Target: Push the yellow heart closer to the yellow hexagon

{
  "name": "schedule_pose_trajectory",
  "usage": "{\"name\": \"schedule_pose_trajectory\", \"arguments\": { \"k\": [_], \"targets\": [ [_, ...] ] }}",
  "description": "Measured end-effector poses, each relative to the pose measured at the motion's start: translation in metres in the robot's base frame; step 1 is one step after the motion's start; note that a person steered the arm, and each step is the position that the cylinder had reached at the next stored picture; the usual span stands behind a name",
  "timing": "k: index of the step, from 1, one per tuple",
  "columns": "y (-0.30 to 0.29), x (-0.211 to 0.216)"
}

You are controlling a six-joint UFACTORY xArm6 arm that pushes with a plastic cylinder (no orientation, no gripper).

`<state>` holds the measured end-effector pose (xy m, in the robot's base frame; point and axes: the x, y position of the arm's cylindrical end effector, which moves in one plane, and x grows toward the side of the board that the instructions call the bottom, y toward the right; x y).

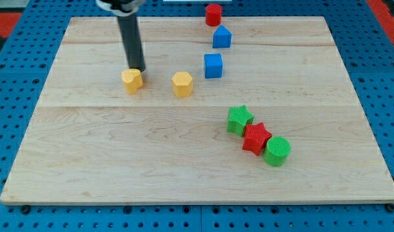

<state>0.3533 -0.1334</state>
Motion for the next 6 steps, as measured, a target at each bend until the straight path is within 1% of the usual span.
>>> {"name": "schedule_pose_trajectory", "arguments": {
  "k": [1,2,3,4,5,6],
  "targets": [
    [-0.030,0.006],
    [-0.039,0.021],
    [-0.017,0.036],
    [0.029,0.049],
    [0.061,0.049],
    [0.071,0.049]
  ]
}}
